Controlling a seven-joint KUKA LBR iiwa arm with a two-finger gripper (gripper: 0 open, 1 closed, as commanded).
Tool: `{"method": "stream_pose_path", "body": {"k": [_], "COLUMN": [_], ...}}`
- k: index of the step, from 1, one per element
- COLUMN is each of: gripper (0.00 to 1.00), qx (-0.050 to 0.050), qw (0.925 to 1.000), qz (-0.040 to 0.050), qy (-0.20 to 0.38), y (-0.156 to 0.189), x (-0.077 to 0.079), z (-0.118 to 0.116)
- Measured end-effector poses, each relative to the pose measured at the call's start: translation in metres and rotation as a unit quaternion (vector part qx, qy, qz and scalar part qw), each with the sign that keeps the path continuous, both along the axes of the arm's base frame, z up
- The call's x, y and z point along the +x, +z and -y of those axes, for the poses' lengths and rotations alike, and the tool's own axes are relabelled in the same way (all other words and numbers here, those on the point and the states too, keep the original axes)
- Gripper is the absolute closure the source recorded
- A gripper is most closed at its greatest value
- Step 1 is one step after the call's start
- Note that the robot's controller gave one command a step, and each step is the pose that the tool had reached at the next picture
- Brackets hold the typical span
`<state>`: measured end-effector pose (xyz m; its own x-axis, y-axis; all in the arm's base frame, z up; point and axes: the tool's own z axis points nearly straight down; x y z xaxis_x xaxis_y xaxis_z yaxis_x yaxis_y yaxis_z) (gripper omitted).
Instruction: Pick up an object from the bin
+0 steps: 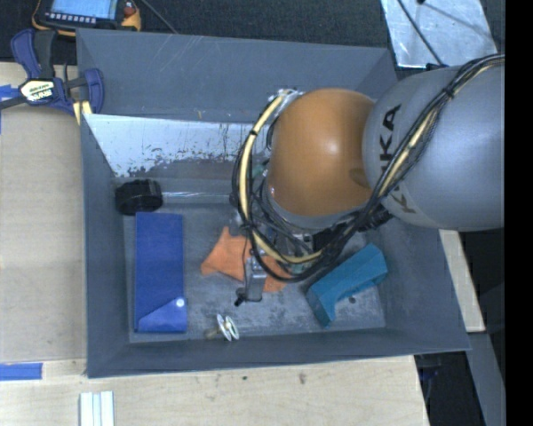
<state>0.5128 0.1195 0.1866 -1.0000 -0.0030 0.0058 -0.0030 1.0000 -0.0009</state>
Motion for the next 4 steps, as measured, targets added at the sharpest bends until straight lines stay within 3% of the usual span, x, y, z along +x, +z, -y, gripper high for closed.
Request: {"method": "stream_pose_path", "body": {"k": [1,2,3,4], "gripper": [0.0,0.0,1.0,1.0], "qx": [0.001,0.001,0.001,0.001], "qw": [1.0,1.0,0.9999,0.9999], "qz": [0.0041,0.0056,0.004,0.004], "qy": [-0.001,0.0,-0.013,-0.013], "y": [0.005,-0.032,-0.056,-0.056], "x": [0.002,0.031,0.029,0.029], "z": [0.0,0.019,0.033,0.033]}}
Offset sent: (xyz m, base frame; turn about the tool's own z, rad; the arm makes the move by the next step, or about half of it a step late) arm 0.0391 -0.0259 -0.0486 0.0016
